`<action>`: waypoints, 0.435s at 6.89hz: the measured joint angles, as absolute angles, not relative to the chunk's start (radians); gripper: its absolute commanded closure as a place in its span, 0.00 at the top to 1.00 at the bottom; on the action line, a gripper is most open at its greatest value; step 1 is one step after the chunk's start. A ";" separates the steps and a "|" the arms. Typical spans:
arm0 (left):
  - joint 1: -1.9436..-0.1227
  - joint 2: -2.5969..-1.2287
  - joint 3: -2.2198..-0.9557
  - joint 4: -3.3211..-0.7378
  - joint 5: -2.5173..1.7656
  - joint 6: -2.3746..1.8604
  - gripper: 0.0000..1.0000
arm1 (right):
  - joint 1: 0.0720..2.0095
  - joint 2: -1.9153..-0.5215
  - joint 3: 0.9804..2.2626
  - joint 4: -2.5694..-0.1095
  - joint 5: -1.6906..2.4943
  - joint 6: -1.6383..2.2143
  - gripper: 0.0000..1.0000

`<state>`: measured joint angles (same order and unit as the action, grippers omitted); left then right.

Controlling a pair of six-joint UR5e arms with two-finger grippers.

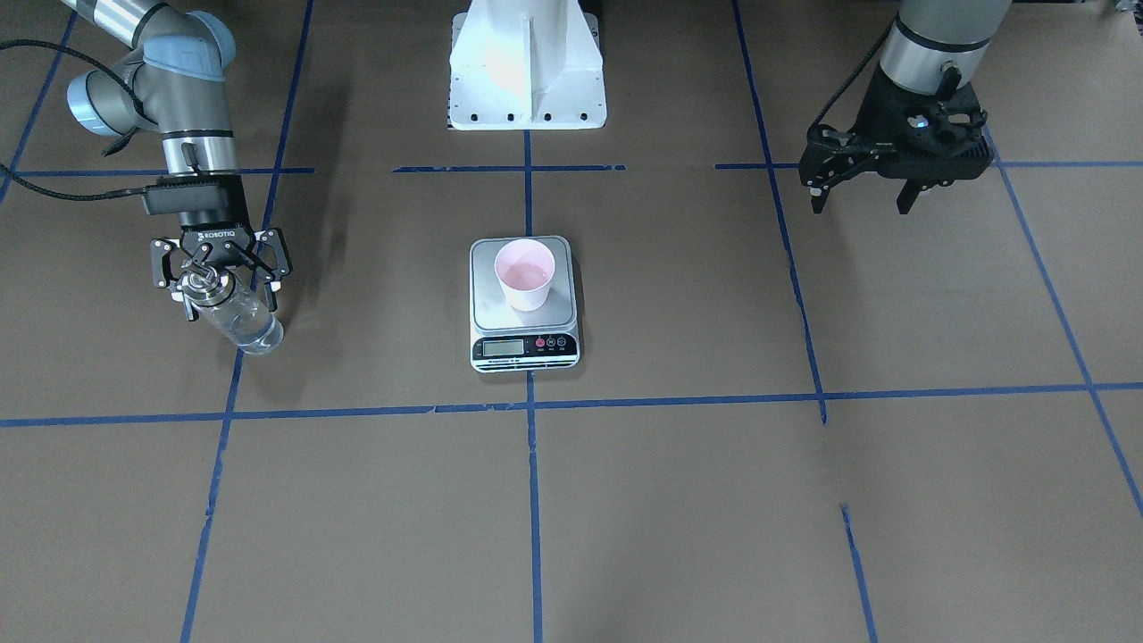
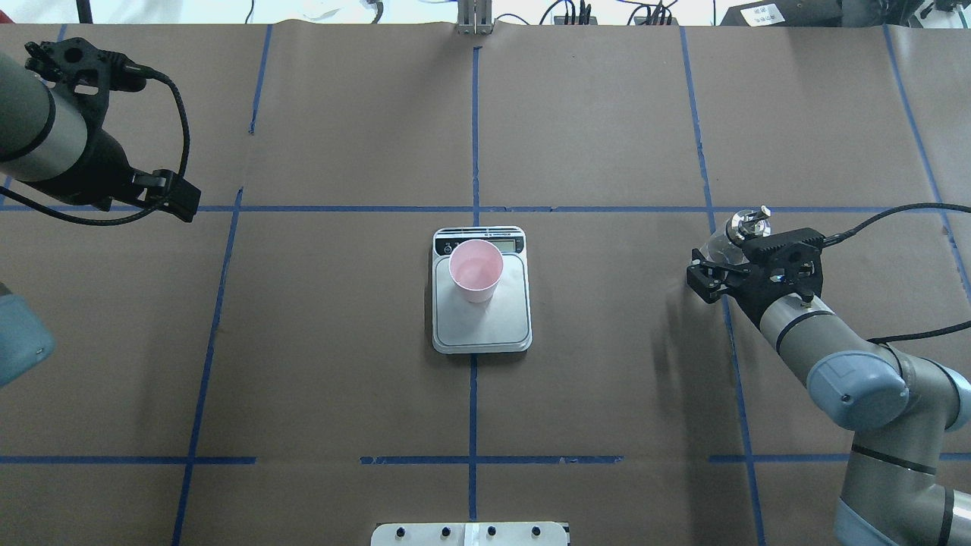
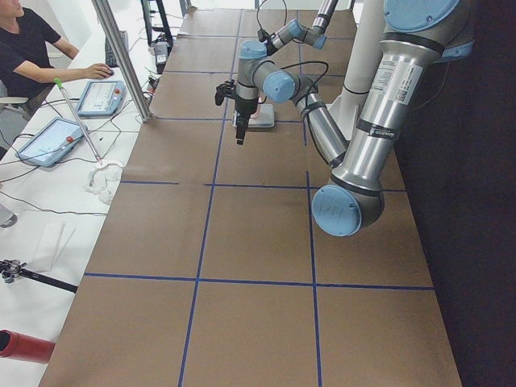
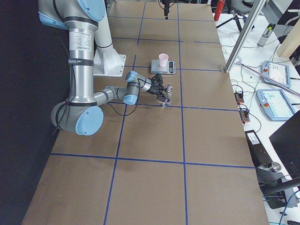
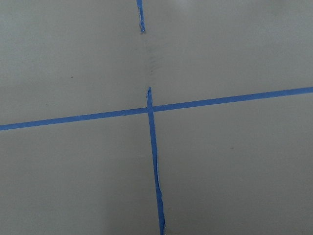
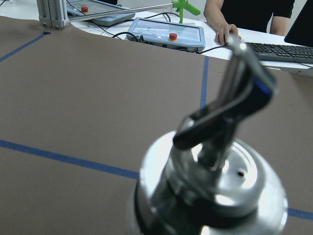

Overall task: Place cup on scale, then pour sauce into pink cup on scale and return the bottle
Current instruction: 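Close the right gripper on the glass sauce bottle and lift it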

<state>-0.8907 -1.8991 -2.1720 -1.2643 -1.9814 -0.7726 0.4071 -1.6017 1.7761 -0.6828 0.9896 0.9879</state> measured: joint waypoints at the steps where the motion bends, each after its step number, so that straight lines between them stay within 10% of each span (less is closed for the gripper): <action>1: -0.892 -1.900 -2.172 -1.265 -1.982 -0.773 1.00 | 0.410 -1.598 1.769 -0.683 0.990 0.989 0.98; 2: -0.893 -1.901 -2.173 -1.264 -1.982 -0.773 1.00 | 0.412 -1.596 1.766 -0.683 0.991 0.991 0.92; 3: -0.894 -1.900 -2.176 -1.264 -1.982 -0.773 1.00 | 0.414 -1.594 1.765 -0.683 0.991 0.993 0.57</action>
<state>-0.8936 -1.9000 -2.1758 -1.2641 -1.9819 -0.7731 0.4139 -1.5944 1.7648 -0.6826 0.9909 0.9928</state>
